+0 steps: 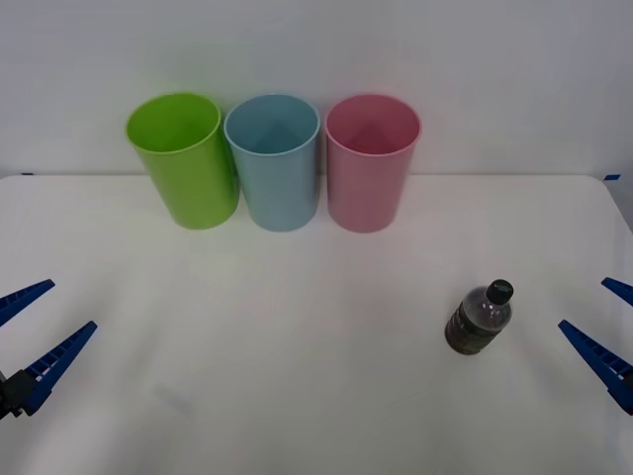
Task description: Grasp the object on the table and drop it into the matching bin: aluminum can to the light blue bin, PET bottle to the pink bin.
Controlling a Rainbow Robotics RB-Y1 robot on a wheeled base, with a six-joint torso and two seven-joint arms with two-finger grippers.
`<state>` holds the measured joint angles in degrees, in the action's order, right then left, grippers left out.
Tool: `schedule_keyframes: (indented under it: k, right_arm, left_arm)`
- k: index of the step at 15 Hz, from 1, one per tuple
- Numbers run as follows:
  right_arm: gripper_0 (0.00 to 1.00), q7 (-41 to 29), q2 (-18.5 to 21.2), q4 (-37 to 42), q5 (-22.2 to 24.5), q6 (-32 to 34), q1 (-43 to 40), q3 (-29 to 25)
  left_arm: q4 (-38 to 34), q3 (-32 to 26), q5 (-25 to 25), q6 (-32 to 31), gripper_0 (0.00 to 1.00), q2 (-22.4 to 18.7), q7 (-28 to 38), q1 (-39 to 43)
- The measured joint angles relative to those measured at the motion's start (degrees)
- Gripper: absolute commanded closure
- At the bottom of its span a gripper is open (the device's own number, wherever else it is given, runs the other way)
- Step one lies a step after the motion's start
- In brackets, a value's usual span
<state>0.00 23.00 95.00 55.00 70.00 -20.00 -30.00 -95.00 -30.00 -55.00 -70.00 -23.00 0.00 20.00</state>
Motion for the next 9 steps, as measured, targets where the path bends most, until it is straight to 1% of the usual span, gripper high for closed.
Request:
schedule_keyframes:
  k: [3,5,9]
  right_arm:
    - [0.00,0.00,-0.02,-0.01,0.01,0.00,-0.03,0.00]
    - [0.00,0.02,-0.92,-1.35,0.96,0.01,-1.29,0.21]
    - [0.00,0.22,1.46,-1.31,-0.04,-0.29,-2.68,0.89]
  left_arm:
    - [0.00,0.00,0.00,0.00,0.00,0.00,0.00,0.00]
    - [-0.01,0.00,0.00,0.00,0.00,0.00,0.00,-0.01]
    - [0.00,-0.01,0.00,0.00,0.00,0.00,0.00,0.00]
